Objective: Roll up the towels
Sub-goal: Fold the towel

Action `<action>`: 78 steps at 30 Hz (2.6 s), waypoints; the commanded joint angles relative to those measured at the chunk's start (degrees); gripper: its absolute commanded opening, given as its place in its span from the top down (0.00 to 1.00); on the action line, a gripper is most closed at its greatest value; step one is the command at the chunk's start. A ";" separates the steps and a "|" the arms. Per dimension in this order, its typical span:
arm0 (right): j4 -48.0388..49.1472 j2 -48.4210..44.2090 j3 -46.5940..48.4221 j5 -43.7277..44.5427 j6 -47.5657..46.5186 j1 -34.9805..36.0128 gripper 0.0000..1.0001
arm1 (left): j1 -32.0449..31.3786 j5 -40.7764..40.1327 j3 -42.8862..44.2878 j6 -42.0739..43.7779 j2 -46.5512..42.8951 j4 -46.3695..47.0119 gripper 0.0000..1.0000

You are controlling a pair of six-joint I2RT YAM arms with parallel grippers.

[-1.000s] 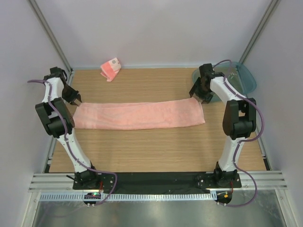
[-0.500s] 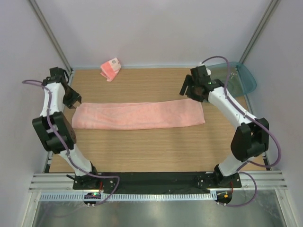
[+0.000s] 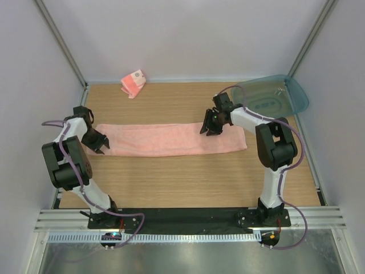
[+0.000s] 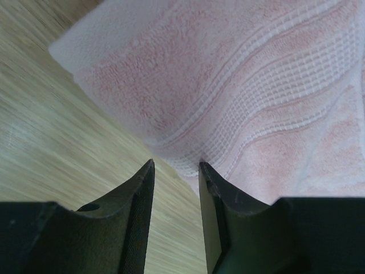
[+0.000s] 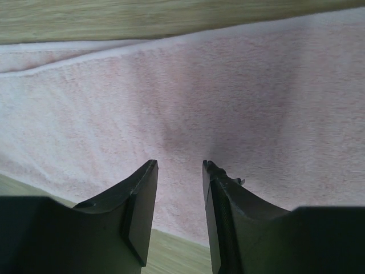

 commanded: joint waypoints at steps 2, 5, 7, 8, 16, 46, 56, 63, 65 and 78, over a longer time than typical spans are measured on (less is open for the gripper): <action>2.69 -0.88 -2.60 1.37 0.13 -4.75 0.56 | -0.27 -3.98 3.52 -0.98 3.22 1.11 0.62; 1.90 -1.15 -6.64 4.54 1.27 -8.70 0.59 | -0.27 -6.88 4.84 -0.71 4.63 -0.83 0.62; 1.37 -1.76 -9.10 6.12 1.80 -9.76 0.60 | -0.27 -8.46 5.37 -0.62 5.07 -1.53 0.62; 1.28 -2.20 -9.89 7.52 2.24 -9.94 0.60 | -0.18 -9.69 5.46 -0.54 5.42 -2.06 0.62; -0.74 -4.57 -13.59 11.49 3.47 -9.77 0.55 | -0.44 -11.37 4.76 0.17 6.31 -3.38 0.62; 38.98 24.16 22.71 -36.76 28.08 28.46 0.94 | -0.36 -16.03 1.77 -0.80 4.02 -1.89 0.74; 29.94 27.86 20.36 -29.66 21.23 26.19 0.99 | -0.36 -18.13 4.14 -0.45 5.34 -3.55 0.78; 14.92 20.57 13.48 -17.36 8.94 23.46 0.99 | -0.44 -20.59 6.25 -0.45 7.71 -5.14 0.79; 12.63 18.90 10.86 -16.20 7.17 23.02 0.99 | -0.44 -21.12 6.86 -0.54 8.33 -5.66 0.79; 19.04 3.52 -17.18 -20.59 4.88 12.83 0.99 | -0.36 -23.41 9.33 -0.54 12.46 -7.69 0.79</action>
